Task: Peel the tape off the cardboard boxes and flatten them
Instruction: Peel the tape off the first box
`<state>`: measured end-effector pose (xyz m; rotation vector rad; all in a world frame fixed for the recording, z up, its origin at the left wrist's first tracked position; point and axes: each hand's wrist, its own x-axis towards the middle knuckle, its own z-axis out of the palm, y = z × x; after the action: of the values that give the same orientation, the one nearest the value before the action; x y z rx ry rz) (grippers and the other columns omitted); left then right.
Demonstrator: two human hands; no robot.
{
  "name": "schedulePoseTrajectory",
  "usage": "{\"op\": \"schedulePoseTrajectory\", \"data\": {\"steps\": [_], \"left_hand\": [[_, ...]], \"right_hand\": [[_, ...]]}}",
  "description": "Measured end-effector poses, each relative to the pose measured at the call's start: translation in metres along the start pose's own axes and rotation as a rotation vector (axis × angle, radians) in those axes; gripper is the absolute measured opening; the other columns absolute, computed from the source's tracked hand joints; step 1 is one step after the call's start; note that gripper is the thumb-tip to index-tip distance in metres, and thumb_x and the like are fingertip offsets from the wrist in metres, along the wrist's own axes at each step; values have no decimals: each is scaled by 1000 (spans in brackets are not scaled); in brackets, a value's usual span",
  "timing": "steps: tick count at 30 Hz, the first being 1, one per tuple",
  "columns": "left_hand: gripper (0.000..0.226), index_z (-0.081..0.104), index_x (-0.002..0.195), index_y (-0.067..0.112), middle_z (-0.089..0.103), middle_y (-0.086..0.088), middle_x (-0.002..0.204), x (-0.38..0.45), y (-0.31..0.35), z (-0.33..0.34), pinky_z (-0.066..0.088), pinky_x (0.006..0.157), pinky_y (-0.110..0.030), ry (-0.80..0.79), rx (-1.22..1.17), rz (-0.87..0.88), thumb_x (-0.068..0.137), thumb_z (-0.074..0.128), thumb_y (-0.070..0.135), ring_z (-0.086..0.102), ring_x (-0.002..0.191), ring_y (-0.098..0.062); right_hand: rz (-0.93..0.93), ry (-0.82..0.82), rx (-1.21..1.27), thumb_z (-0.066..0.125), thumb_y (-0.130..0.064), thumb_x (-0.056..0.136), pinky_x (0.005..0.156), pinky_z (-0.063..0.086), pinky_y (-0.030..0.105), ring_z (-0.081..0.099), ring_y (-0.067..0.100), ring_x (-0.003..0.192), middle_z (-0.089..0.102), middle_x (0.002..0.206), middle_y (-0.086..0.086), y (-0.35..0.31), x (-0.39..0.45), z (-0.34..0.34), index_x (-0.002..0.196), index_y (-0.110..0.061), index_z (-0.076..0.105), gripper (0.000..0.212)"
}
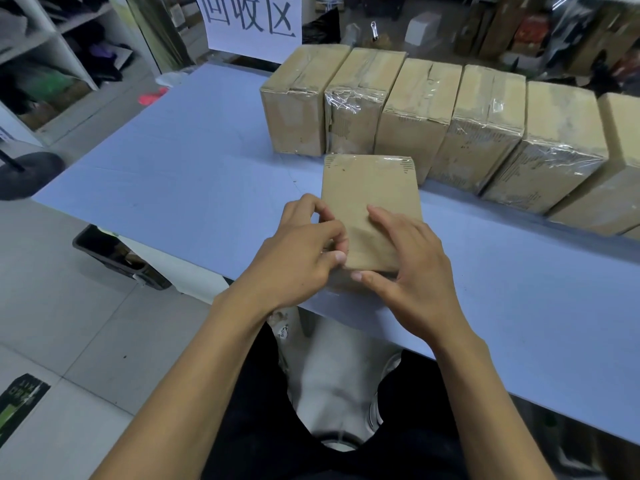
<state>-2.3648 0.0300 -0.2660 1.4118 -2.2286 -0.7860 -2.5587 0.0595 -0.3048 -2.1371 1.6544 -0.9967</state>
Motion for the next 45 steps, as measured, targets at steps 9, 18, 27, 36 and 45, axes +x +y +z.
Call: {"op": "schedulePoseTrajectory", "data": {"steps": [9, 18, 27, 36, 45], "left_hand": [[9, 57, 82, 31, 42, 17, 113, -15, -11, 28, 36, 93, -16, 201, -403, -51, 89, 52, 28, 47, 117, -12], [17, 57, 83, 26, 50, 1, 106, -14, 10, 31, 41, 85, -7, 352, -591, 12, 93, 51, 15, 54, 102, 12], [24, 53, 80, 20, 69, 3, 100, 8, 36, 36, 45, 80, -12, 418, -654, -37, 100, 53, 7, 62, 95, 2], [11, 59, 92, 5, 63, -5, 95, 41, 85, 54, 47, 80, -31, 247, -282, 435, 90, 50, 0, 57, 88, -19], [20, 69, 106, 15, 63, 3, 118, 48, 66, 60, 47, 99, -37, 173, -84, 484, 87, 68, 19, 56, 118, -17]], "right_hand": [[-86, 20, -74, 60, -52, 83, 104, 41, 44, 51, 24, 127, 58, 139, -1, 5, 3, 2, 125, -23, 68, 52], [11, 122, 54, 62, -47, 83, 110, 29, 19, 45, 13, 131, 55, 142, -5, 13, -3, -8, 128, -22, 67, 52], [139, 250, 154, 62, -45, 84, 109, 26, 12, 42, 5, 130, 49, 147, -12, 18, -17, -9, 134, -30, 60, 52], [262, 285, 246, 69, -31, 85, 100, 50, 29, 51, 11, 128, 50, 136, -6, 38, -43, -49, 146, -31, 45, 66], [110, 525, 40, 78, -1, 84, 82, 57, 32, 56, -3, 107, 60, 112, 8, 47, -70, -66, 111, -7, 72, 28]]}}
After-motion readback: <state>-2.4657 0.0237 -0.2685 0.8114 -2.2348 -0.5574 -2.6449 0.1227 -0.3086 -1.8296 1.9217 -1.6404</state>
